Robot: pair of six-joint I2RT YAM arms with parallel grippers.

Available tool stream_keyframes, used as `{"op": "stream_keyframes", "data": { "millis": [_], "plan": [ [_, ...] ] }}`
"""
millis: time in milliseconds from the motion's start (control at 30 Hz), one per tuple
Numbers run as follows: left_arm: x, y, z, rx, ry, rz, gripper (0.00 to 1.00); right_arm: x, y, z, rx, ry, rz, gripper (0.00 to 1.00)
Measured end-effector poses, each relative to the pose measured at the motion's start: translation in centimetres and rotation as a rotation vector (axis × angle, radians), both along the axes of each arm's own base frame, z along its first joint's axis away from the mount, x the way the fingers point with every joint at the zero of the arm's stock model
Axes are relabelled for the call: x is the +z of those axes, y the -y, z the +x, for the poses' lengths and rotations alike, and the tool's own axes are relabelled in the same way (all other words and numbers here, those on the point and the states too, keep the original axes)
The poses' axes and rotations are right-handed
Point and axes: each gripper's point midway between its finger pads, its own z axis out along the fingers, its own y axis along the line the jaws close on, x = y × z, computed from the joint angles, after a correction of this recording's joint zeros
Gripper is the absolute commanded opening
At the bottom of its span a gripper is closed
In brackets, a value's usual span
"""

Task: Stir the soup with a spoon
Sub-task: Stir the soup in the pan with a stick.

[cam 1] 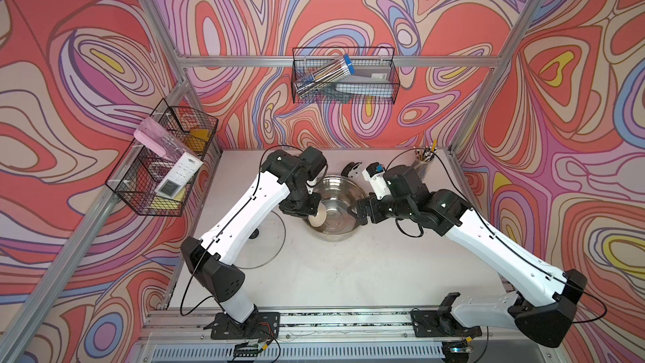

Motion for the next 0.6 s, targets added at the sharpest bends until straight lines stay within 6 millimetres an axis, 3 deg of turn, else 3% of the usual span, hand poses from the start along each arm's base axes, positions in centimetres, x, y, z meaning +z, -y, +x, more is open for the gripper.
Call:
{"op": "stream_keyframes", "data": {
  "millis": [300, 600],
  "plan": [
    [-0.2, 0.3, 3.1, 0.018, 0.072, 0.057, 0.00, 0.3, 0.7, -0.4, -0.009, 0.011, -0.001, 0.98],
    [0.5, 4.7, 4.7, -0.028, 0.125, -0.068, 0.00, 0.3, 0.9, -0.5, -0.014, 0.012, -0.008, 0.98]
  ]
}}
